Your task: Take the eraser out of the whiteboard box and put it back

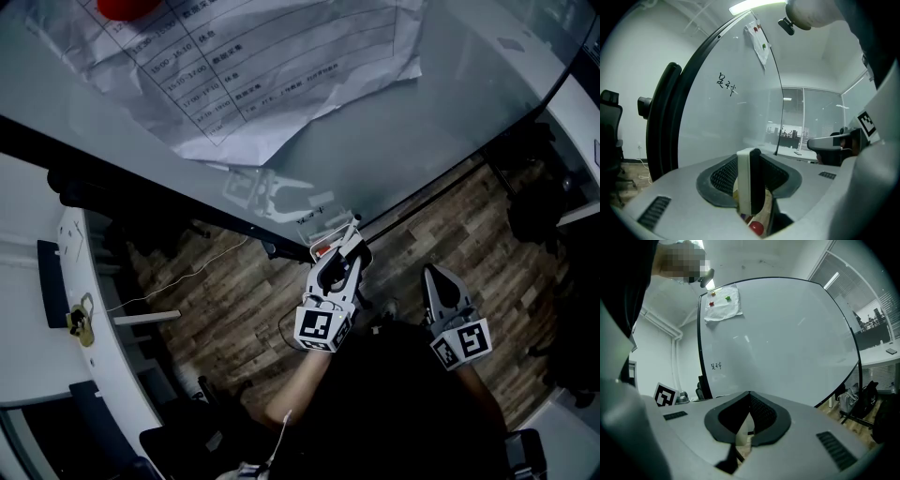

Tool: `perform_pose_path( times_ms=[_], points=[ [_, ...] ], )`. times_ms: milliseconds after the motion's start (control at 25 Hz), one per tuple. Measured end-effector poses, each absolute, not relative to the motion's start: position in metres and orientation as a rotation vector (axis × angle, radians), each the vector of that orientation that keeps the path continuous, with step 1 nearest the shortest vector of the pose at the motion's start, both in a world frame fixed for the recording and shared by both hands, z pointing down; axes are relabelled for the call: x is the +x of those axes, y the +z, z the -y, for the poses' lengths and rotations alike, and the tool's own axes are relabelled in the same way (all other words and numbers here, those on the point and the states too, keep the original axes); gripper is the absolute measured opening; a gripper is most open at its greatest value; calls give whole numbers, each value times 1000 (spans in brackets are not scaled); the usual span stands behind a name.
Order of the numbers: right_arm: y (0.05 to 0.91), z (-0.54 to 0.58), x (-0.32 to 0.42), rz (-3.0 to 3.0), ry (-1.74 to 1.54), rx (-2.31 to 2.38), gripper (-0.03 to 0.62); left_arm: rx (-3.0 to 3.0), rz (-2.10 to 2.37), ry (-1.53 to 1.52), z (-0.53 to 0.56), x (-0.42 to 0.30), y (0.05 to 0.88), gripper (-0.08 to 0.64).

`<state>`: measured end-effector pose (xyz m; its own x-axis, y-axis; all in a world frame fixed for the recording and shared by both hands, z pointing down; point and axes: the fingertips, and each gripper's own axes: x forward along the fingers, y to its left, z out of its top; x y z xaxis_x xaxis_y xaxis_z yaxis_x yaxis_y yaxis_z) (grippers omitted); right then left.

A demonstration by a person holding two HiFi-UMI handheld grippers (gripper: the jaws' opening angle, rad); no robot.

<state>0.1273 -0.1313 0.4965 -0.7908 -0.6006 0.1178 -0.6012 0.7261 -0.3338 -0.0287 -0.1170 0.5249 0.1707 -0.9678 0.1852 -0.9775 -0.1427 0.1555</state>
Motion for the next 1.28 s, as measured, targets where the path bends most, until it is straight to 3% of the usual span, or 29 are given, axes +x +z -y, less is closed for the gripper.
perform_pose_path(
  times_ms=[1280],
  points=[
    [503, 145, 128, 2914, 601, 993, 14, 2247, 1939, 532, 122, -8, 555, 152]
  ],
)
